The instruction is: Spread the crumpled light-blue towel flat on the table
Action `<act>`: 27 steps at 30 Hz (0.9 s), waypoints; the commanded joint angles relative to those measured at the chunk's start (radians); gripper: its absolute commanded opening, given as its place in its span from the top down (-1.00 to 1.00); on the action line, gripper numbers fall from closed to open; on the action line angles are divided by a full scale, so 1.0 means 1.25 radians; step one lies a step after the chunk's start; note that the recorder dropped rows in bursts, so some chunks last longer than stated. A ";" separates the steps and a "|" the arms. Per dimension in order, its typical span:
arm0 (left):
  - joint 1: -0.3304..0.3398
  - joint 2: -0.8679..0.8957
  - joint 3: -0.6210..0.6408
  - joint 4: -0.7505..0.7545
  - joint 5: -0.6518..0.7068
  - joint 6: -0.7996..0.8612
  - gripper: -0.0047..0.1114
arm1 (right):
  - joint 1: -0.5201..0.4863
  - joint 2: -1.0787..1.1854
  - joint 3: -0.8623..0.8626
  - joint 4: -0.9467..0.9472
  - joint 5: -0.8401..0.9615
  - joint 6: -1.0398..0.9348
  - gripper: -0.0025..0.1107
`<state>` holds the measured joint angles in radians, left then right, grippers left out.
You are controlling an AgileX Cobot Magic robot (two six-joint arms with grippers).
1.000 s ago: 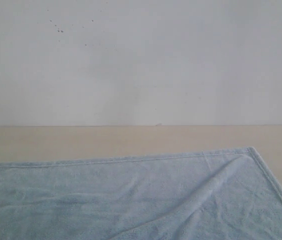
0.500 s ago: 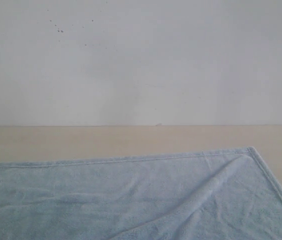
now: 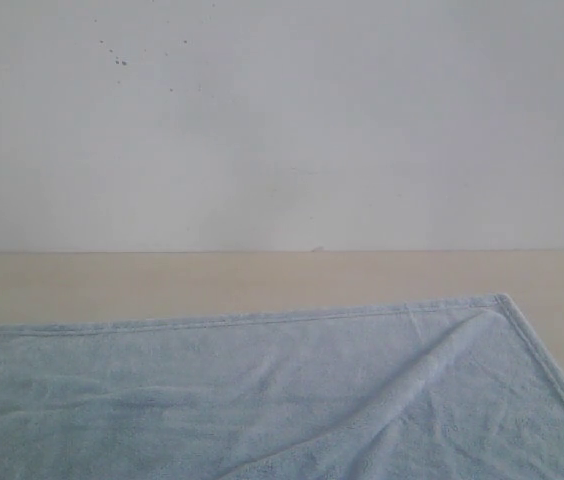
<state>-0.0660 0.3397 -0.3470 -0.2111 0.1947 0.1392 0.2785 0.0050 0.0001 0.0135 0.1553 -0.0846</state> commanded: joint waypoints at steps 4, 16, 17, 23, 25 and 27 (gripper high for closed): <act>-0.001 -0.232 0.208 0.035 -0.151 -0.007 0.56 | 0.001 -0.004 0.000 -0.001 -0.001 -0.004 0.93; -0.001 -0.272 0.278 0.043 -0.151 -0.007 0.56 | 0.001 -0.004 0.000 -0.001 -0.001 -0.004 0.93; -0.001 -0.272 0.278 0.043 -0.151 -0.007 0.56 | 0.001 -0.004 0.000 -0.001 -0.001 -0.004 0.93; -0.001 -0.272 0.278 0.043 -0.151 -0.007 0.56 | 0.001 -0.004 0.000 -0.001 -0.001 -0.004 0.93; -0.001 -0.272 0.278 0.048 -0.150 -0.028 0.56 | 0.001 -0.004 0.000 -0.001 -0.001 -0.004 0.93; -0.001 -0.272 0.278 0.078 -0.148 -0.081 0.56 | 0.001 -0.004 0.000 -0.001 -0.001 -0.004 0.93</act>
<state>-0.0660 0.0039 -0.0040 -0.1495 0.0000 0.1118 0.2785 0.0050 0.0001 0.0135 0.1553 -0.0846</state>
